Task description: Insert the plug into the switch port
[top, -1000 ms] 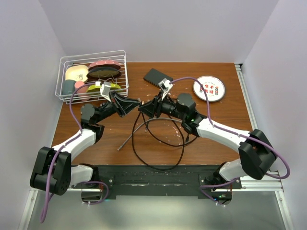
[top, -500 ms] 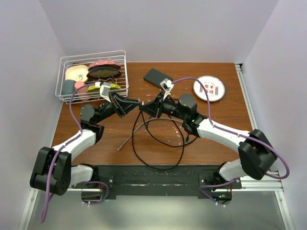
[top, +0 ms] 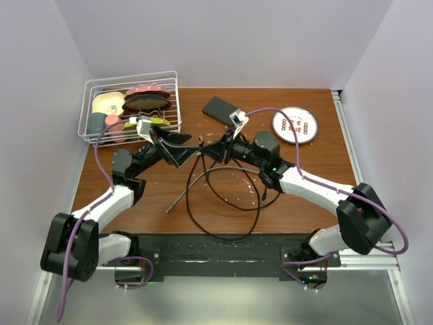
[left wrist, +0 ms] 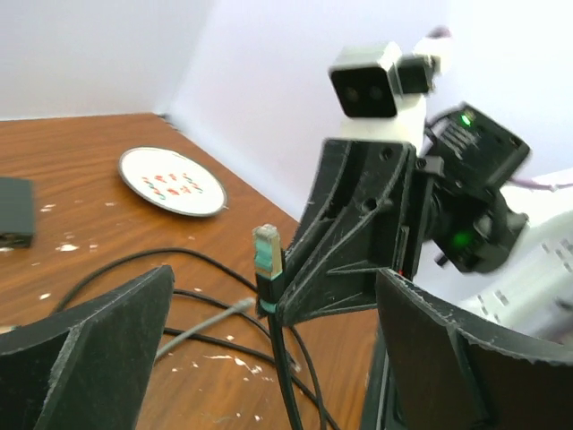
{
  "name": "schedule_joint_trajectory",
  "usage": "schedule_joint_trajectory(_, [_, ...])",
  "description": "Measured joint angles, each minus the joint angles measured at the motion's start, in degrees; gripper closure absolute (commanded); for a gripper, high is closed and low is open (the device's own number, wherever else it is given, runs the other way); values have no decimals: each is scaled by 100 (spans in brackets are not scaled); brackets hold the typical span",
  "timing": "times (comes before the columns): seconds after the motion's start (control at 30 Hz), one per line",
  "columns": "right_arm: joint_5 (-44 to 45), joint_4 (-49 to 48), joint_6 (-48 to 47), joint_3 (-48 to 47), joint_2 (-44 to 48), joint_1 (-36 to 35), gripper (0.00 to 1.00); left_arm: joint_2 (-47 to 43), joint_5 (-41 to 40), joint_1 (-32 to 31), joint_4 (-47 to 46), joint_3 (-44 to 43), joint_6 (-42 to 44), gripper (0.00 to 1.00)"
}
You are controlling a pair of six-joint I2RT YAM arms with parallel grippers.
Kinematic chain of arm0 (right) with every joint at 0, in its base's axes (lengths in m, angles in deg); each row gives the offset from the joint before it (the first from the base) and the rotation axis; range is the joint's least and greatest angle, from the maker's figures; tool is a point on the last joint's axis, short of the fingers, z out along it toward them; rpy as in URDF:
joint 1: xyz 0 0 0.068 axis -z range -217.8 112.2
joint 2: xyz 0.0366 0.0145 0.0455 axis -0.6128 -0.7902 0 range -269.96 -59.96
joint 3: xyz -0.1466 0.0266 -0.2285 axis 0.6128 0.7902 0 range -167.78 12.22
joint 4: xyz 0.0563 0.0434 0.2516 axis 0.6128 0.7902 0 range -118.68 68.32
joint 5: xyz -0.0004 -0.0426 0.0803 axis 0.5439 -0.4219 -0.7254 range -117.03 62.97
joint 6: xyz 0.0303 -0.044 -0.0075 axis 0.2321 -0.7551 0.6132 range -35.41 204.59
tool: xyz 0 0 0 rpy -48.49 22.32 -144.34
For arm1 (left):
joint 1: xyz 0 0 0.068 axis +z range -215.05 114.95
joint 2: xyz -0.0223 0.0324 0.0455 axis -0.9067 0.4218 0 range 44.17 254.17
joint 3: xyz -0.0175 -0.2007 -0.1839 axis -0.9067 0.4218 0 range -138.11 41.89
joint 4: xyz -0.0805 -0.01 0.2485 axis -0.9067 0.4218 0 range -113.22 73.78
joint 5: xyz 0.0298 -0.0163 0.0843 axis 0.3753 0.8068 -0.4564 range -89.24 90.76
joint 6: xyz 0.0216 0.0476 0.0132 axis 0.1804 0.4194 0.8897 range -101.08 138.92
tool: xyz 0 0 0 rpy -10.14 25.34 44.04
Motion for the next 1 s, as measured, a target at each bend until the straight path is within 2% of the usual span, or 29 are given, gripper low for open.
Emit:
schedule_joint_trajectory(0.2, [494,540,-4,0,55,455,100,-610,-1329,2,1401,-177,481,0])
schedule_joint_trajectory(0.33, [562,664,33,-33,-155,988,100,-61,-2006,-61,2398,-1158,1040,0])
schedule_joint_trajectory(0.5, [680,994,92,-179,-734,1572,100,1679,-2474,-164,3453,-3005,1624,0])
schedule_joint_trajectory(0.6, [763,1259,98,-184,-785,1751,100,2817,-2699,-273,4127,-4181,1976,0])
schedule_joint_trajectory(0.83, [802,1567,-22,-284,-693,1862,100,5705,-3414,-682,5888,-7816,2752,1])
schedule_joint_trajectory(0.9, [802,1670,-74,-286,-625,1864,100,6336,-3602,-765,6199,-8585,2887,1])
schedule_joint_trajectory(1.0, [785,1808,-162,-293,-511,1862,100,7016,-3818,-850,6203,-9180,2990,0])
